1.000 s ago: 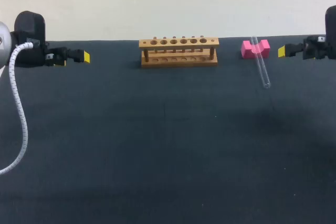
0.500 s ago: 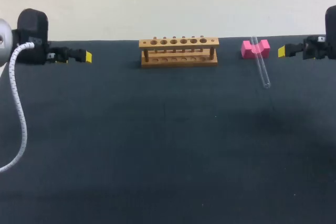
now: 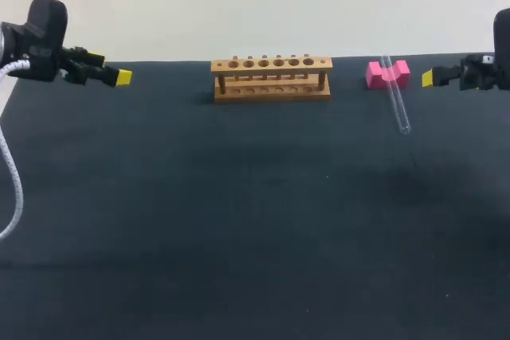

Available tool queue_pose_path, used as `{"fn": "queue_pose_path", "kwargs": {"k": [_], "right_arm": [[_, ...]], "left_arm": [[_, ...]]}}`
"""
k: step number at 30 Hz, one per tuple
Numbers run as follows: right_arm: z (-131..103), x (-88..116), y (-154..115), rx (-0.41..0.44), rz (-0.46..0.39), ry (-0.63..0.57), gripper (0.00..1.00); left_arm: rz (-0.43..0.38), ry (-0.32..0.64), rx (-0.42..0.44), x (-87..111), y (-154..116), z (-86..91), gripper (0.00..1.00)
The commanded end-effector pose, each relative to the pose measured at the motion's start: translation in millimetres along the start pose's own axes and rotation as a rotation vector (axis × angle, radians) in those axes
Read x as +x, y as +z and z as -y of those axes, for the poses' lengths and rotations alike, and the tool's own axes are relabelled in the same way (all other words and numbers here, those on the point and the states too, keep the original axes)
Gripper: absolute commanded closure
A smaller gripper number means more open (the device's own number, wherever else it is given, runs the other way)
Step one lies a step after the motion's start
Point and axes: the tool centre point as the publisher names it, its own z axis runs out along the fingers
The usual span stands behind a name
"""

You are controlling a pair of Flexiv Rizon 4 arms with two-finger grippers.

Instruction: Grasp the test tube, adjust it, and insert it.

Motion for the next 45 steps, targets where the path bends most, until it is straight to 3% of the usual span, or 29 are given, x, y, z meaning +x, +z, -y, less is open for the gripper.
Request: {"fn": "queue_pose_path", "kwargs": {"k": [1, 12, 19, 30, 45], "right_arm": [[0.1, -2.1, -0.9, 0.000, -0.010, 0.000, 0.00], [0.1, -2.1, -0.9, 0.000, -0.010, 0.000, 0.00], [0.1, -2.1, -0.9, 0.000, -0.010, 0.000, 0.00], [0.1, -2.1, -0.9, 0.000, -0.010, 0.000, 0.00], [0.1, -2.1, -0.9, 0.000, -0.010, 0.000, 0.00]], "left_arm": [[0.120, 0.059, 0.117, 8.3, 22.5, -7.5, 0.00], [0.215, 0.134, 0.224, 4.8, 49.9, -12.0, 0.00], [0.247, 0.181, 0.214, -2.4, 70.9, -16.9, 0.00], [0.243, 0.225, 0.247, -9.0, 98.9, -20.7, 0.00], [0.226, 0.256, 0.279, -8.2, 105.0, -20.1, 0.00]]}}
